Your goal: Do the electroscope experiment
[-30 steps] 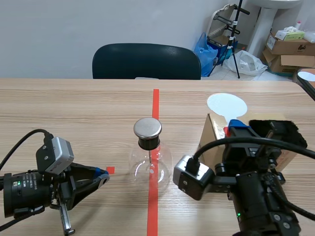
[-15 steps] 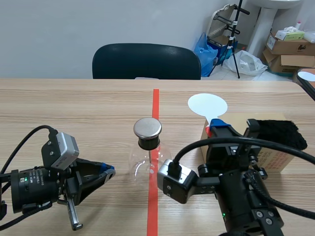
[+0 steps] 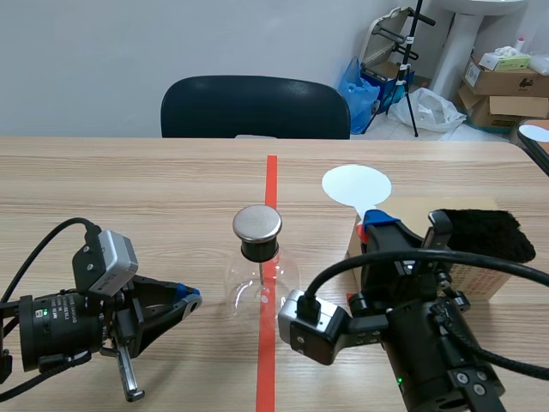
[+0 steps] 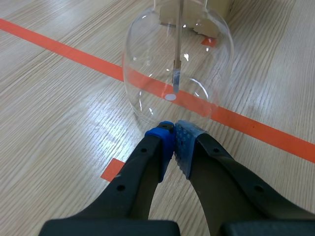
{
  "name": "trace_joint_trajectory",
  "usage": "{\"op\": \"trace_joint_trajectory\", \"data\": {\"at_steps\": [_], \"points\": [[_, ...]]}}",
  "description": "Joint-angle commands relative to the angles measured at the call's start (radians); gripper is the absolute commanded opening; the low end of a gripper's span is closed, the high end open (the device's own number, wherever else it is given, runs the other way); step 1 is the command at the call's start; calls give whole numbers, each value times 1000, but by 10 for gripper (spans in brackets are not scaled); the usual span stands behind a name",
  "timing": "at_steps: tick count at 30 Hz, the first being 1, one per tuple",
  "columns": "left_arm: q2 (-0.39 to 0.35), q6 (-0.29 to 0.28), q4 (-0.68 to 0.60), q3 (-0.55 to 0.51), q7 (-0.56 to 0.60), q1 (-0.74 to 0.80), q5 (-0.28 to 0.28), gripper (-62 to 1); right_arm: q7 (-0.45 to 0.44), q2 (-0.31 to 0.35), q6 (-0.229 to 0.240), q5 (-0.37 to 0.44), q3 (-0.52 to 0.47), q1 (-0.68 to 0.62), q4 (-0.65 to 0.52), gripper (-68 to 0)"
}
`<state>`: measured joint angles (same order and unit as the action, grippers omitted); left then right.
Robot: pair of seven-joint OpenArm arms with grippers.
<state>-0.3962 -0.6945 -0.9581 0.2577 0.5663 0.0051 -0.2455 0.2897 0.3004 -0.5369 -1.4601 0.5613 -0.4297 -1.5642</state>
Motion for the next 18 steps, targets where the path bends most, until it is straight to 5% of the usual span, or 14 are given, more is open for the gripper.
{"op": "trace_joint_trajectory", "data": {"at_steps": [1, 18], "points": [[2, -2, -24, -3, 13, -8, 8, -577, 0, 10, -8, -1, -4, 17, -9, -665], [2, -2, -24, -3, 13, -8, 8, -577, -4, 10, 15, -1, -4, 16, -9, -665]]}}
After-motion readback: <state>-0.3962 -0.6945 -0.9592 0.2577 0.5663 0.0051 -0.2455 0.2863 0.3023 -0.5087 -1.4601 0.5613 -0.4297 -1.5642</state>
